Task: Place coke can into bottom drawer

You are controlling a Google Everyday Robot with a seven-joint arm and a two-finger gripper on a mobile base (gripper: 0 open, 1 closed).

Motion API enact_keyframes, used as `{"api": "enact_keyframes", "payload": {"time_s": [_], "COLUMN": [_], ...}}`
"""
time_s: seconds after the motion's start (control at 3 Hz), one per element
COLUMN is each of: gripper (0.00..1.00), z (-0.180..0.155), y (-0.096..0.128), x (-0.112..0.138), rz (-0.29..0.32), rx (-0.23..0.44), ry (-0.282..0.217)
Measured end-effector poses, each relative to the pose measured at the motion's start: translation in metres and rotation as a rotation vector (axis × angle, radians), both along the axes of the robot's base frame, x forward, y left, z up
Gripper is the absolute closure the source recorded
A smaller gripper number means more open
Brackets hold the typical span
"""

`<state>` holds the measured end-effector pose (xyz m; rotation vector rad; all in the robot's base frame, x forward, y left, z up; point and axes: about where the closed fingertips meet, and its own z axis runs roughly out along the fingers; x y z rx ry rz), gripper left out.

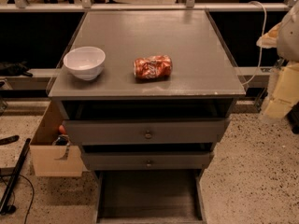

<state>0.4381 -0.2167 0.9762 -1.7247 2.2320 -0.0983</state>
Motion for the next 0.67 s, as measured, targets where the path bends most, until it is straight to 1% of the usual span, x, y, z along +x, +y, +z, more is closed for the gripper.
{"api": "enact_keyframes", "payload": {"time_s": [0.33, 0.67], "gripper": [0.0, 0.0], "z": [0.0008, 0.0027], "y": [-0.0013, -0.0049], "x": [0.0024, 0.0106], "rz": [0.0, 0.0], "rx": [0.012, 0.051], "ry": [0.0, 0.001]}}
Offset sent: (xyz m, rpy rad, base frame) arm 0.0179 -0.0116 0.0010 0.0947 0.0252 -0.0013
